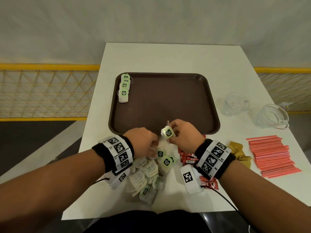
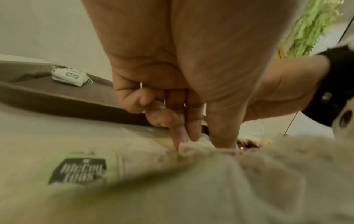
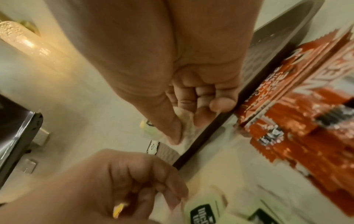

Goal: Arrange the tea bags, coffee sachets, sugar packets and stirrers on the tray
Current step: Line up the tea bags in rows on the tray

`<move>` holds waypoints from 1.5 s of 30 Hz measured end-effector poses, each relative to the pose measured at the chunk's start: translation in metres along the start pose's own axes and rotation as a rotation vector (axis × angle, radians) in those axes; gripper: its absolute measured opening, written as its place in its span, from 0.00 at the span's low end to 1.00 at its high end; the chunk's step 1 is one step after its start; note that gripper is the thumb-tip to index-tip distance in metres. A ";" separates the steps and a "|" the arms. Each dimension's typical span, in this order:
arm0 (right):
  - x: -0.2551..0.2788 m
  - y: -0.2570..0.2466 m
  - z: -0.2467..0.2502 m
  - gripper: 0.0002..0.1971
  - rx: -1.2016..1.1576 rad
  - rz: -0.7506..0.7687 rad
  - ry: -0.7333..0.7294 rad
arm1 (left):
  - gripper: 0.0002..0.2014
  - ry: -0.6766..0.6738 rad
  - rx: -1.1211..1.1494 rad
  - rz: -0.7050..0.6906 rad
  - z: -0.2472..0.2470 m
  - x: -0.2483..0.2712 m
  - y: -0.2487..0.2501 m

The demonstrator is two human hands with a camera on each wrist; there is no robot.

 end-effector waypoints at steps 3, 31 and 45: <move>0.000 0.000 0.004 0.09 0.030 0.049 -0.047 | 0.17 -0.023 -0.042 0.029 -0.011 -0.003 0.004; -0.049 -0.080 0.010 0.04 -0.103 0.474 0.098 | 0.05 0.505 0.754 0.116 0.066 0.035 -0.071; -0.049 -0.050 0.003 0.06 -0.300 0.151 0.053 | 0.20 0.434 0.541 0.719 0.073 -0.056 -0.201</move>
Point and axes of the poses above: each hand's wrist, its own x-axis away from the middle knuckle, its own z-axis out of the back of the hand, y = z × x, the point moved 7 cm from there along -x, towards the middle knuckle, and after that the axes turned 12 degrees about z, right-handed, at the moved point
